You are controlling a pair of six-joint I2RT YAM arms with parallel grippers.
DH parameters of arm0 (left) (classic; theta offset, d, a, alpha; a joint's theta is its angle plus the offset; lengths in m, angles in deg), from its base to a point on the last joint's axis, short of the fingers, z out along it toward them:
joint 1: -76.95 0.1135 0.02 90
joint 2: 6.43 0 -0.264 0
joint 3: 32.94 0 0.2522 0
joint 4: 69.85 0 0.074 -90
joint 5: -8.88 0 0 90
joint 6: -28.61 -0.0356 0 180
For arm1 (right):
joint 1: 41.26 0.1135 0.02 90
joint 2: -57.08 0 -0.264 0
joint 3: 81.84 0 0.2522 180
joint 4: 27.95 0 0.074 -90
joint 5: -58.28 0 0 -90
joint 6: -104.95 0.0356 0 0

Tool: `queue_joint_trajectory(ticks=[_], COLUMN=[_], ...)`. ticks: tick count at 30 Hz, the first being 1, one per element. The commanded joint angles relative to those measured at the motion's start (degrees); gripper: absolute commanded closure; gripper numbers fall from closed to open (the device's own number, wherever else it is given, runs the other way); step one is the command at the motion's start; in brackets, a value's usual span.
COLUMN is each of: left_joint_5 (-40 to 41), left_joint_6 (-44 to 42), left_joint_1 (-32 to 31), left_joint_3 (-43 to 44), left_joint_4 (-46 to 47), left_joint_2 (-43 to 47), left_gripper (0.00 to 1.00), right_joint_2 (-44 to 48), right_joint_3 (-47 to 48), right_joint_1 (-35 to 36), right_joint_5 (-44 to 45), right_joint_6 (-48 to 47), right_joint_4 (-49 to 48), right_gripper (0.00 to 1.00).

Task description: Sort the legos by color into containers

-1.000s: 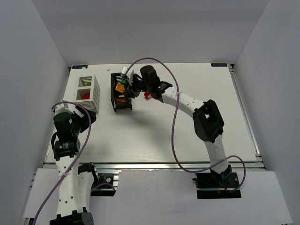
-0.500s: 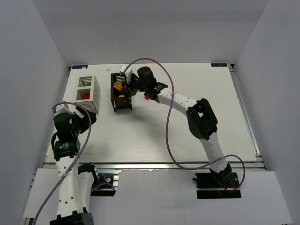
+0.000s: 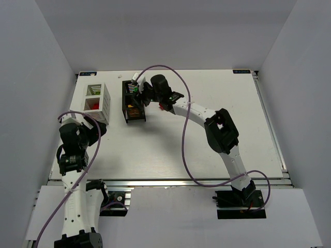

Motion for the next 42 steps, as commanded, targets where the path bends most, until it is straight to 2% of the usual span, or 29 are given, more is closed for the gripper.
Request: queue_joint_trajectory(ticks=[1, 2, 3, 6, 9, 10, 13, 14, 15, 16, 17, 18, 19, 20, 22, 24, 32, 36, 42], left_joint_5=[-0.78, -0.61, -0.26, -0.08, -0.34, -0.6, -3.75, -4.55, -5.17, -5.87, -7.36, -8.33, -8.95, -9.65, -9.75, -9.83, -8.87, -8.34, -8.07], left_joint_6=[-0.38, -0.55, -0.55, -0.47, 0.15, 0.41, 0.76, 0.85, 0.85, 0.94, 0.94, 0.94, 0.94, 1.03, 1.12, 1.03, 0.5, -0.11, -0.11], left_joint_1=[0.19, 0.28, 0.19, 0.19, 0.28, 0.28, 0.28, 0.28, 0.28, 0.28, 0.28, 0.28, 0.19, 0.28, 0.28, 0.28, 0.28, 0.19, 0.28], left_joint_3=[0.74, 1.09, 1.26, 1.35, 1.09, 1.0, 0.65, 0.56, 0.48, 0.3, 0.21, 0.04, -0.14, -0.23, -0.32, -0.32, 0.12, 0.04, -1.01], left_joint_4=[1.23, 1.14, 1.05, 1.05, 1.84, 2.19, 3.86, 4.73, 5.09, 5.44, 6.23, 6.76, 7.29, 7.81, 7.82, 7.64, 5.1, 3.6, 3.34], left_joint_2=[-0.38, -0.46, -0.55, -0.81, -1.69, -1.96, -3.36, -4.06, -4.33, -4.51, -4.68, -4.86, -4.86, -4.86, -4.95, -4.95, -3.72, -2.75, -1.96], left_gripper=[0.02, 0.02, 0.02, 0.02, 0.06, 0.09, 0.25, 0.33, 0.36, 0.36, 0.36, 0.34, 0.32, 0.25, 0.19, 0.17, 0.15, 0.15, 0.14], right_joint_2=[1.92, 3.75, 4.99, 10.35, 13.43, 13.78, 13.44, 13.35, 13.26, 12.82, 12.47, 12.12, 11.25, 10.72, 9.14, 7.73, -7.29, -10.2, -10.03], right_joint_3=[2.63, 2.28, 1.49, -3.78, -4.94, -4.76, -4.14, -4.32, -5.54, -5.98, -6.34, -6.78, -6.87, -7.04, -7.22, -6.35, 13.24, 15.54, 12.74], right_joint_1=[0.09, 0.18, 0.09, -0.95, -4.89, -6.14, -10.01, -10.62, -11.94, -12.56, -13.0, -13.61, -13.79, -13.97, -14.23, -14.67, -14.67, -14.67, -14.76], right_joint_5=[-0.25, 0.01, 0.8, 3.26, -7.15, -13.72, -22.54, -23.27, -24.49, -26.59, -27.23, -27.23, -25.4, -23.99, -21.36, -20.73, -17.39, -15.99, -13.61], right_joint_6=[0.05, -1.69, -2.49, -4.96, -6.01, -6.02, -10.22, -12.58, -16.09, -25.26, -30.66, -35.93, -46.08, -50.27, -60.71, -63.92, -69.99, -75.87, -78.7], right_joint_4=[-2.97, -2.71, -3.05, -5.6, -0.98, 0.88, 8.87, 10.64, 12.31, 16.68, 19.33, 21.97, 26.17, 27.43, 28.93, 28.15, 34.64, 39.55, 41.59], right_gripper=[0.23, 0.19, 0.11, 0.1, 0.12, 0.19, 0.37, 0.39, 0.4, 0.38, 0.35, 0.29, 0.23, 0.2, 0.16, 0.14, 0.14, 0.17, 0.2])
